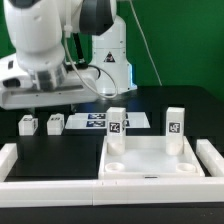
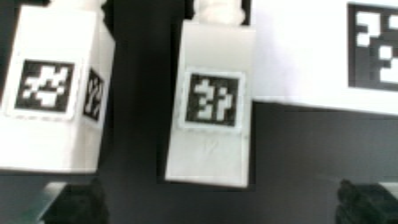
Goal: Assemble square table
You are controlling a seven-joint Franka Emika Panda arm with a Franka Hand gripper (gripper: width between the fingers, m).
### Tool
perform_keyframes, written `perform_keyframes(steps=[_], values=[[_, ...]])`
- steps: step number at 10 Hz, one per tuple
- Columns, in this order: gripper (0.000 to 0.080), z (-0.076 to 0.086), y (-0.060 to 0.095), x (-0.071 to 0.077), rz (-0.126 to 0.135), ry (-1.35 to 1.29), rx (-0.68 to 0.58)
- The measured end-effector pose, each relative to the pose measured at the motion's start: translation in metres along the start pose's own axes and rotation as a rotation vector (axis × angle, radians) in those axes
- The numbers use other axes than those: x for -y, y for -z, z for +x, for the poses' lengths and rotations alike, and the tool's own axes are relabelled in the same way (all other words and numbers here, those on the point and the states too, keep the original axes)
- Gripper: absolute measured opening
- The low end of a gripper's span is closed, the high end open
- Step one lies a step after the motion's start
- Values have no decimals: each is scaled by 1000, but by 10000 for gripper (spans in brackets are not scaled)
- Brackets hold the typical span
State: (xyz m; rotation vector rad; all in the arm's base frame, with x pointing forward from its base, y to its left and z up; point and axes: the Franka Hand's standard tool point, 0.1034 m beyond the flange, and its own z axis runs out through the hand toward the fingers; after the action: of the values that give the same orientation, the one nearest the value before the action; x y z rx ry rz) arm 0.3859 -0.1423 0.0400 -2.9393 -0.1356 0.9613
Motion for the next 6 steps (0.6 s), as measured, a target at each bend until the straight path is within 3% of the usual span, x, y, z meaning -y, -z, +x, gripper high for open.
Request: perform_keyframes(steps=[4,6], values=[[649,8,-4,13,27,34,236],[649,4,-14,2,3,64,266]])
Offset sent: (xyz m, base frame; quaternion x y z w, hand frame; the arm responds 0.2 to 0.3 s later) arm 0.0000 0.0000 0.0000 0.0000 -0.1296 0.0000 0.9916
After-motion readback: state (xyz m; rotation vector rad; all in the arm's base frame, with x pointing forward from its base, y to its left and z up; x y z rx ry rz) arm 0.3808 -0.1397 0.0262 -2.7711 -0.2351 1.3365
